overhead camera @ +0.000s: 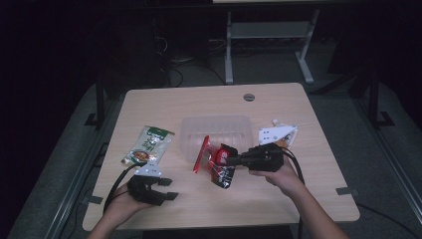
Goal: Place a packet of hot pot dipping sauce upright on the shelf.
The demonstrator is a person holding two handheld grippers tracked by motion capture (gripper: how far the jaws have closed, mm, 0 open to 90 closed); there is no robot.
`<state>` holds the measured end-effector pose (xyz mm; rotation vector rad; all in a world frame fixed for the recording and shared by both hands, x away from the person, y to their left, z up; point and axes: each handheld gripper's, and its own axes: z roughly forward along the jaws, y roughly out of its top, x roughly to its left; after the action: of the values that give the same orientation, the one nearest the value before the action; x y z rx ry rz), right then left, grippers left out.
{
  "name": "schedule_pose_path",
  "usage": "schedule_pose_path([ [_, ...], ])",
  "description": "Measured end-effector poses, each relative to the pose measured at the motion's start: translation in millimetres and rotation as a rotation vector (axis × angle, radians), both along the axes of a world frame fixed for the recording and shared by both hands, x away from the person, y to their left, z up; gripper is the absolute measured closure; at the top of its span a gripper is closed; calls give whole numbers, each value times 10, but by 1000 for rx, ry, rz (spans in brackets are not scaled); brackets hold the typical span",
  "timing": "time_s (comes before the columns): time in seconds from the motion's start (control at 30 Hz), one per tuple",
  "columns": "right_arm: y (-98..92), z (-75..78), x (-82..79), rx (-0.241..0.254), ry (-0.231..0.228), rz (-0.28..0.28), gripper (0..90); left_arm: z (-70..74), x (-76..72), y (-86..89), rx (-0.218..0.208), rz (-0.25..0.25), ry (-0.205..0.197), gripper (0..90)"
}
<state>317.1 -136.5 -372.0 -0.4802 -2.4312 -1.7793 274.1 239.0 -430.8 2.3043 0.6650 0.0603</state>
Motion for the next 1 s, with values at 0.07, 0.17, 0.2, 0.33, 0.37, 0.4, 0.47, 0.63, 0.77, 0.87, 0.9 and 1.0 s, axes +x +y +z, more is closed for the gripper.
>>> schedule_pose_path([
  [0.07,-16,28,35,2,-6,-12,900,-1,1,-2,9,1,-4,402],
  [0.17,-30,70,82,6,-17,-23,900,-5,-5,-2,9,2,-4,388],
  [0.2,-30,70,82,6,-17,-23,900,-5,-5,-2,9,2,-4,381],
  [0.33,-4,120,183,16,-25,-32,900,-9,8,0,7,13,-8,357],
  [0.37,9,130,203,15,-27,-32,900,-9,8,0,7,13,-8,349],
  [0.4,9,130,203,15,-27,-32,900,-9,8,3,4,15,-10,349],
  [0.47,36,145,245,14,-28,-34,900,-14,15,8,6,13,-11,334],
  [0.63,122,156,385,11,-23,-41,900,-23,22,15,16,14,-23,279],
  [0.77,166,171,489,15,-16,-47,900,-26,35,24,24,15,-32,261],
  [0.87,200,173,540,10,-11,-51,900,-36,33,25,19,20,-23,256],
  [0.9,218,171,568,9,-12,-49,900,-39,38,28,22,17,-26,255],
  [1.0,278,165,631,3,-4,-51,900,-43,40,29,21,17,-26,250],
])
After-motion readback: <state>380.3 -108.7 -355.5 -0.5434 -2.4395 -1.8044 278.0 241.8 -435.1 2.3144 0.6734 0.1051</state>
